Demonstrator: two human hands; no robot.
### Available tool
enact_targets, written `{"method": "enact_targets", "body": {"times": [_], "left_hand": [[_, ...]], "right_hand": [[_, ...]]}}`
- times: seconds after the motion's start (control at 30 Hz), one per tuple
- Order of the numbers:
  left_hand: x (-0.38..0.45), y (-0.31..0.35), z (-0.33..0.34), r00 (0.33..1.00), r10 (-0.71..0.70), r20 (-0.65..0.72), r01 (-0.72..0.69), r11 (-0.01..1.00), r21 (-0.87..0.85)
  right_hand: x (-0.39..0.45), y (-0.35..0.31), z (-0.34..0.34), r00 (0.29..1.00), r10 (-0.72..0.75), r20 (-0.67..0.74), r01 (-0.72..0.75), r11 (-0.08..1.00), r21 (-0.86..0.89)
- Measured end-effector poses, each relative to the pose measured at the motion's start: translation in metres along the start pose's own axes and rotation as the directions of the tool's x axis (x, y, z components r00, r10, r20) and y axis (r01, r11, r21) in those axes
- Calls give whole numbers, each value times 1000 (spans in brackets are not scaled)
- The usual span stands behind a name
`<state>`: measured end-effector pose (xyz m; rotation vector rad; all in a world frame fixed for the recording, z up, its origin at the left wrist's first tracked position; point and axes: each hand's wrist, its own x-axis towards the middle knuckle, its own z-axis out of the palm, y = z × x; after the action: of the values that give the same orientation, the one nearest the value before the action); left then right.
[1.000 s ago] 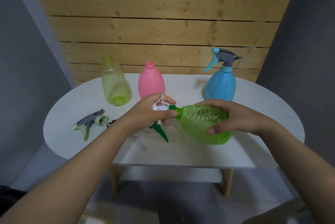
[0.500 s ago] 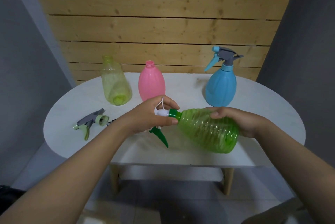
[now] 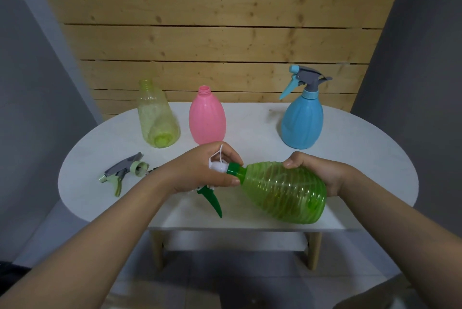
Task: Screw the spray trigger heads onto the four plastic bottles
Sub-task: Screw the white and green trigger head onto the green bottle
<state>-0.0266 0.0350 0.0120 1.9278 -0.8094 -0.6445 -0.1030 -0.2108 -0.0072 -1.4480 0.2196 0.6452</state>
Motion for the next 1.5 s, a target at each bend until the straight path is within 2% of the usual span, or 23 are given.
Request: {"method": "enact_targets", "body": {"times": [0.1, 0.2, 0.37, 0.47, 0.57, 0.7, 0.77, 0.87, 0.97, 1.03, 1.2, 1.4, 1.5], "left_hand": [[4, -3, 3, 992, -27, -120, 28, 1000, 9], [8, -8, -4, 970, -41, -238, 40, 999, -10], [12, -15, -11, 905, -158, -394, 96, 980, -172], [11, -14, -12, 899, -151, -410, 80, 980, -183], [7, -13, -11, 918, -57, -394, 13, 994, -112], [6, -14, -9, 934, 28, -356, -48, 998, -46], [7, -17, -8, 940, 41, -338, -51, 999, -20], [8, -21, -6, 941, 18, -338, -27, 999, -21], [12, -23, -6, 931, -18, -364, 6, 999, -33], [13, -24, -8, 923, -61, -380, 35, 997, -73], [11, -23, -15, 903, -112, -414, 55, 988, -148], [7, -25, -4, 950, -53, -307, 51, 999, -17], [8, -24, -4, 928, -69, -367, 27, 993, -118]], "right_hand": [[0, 0, 2, 999, -38, -30, 38, 999, 8], [1, -3, 3, 978, -167, -126, 174, 984, 42], [2, -7, 6, 862, -449, -235, 437, 894, -101], [3, -7, 5, 794, -548, -264, 485, 832, -268], [2, -9, 0, 814, -514, -272, 470, 857, -213], [0, -8, 1, 869, -411, -275, 335, 898, -284], [-1, -7, 3, 908, -332, -254, 245, 915, -320], [-1, -6, 4, 928, -272, -254, 183, 928, -325], [0, -6, 6, 912, -308, -269, 247, 939, -238], [-1, -6, 4, 883, -365, -295, 294, 920, -260], [-9, -10, -4, 830, -511, -224, 461, 854, -241], [-12, -15, -5, 833, -457, -313, 337, 866, -368], [-10, -12, -5, 845, -416, -336, 322, 898, -301]]}}
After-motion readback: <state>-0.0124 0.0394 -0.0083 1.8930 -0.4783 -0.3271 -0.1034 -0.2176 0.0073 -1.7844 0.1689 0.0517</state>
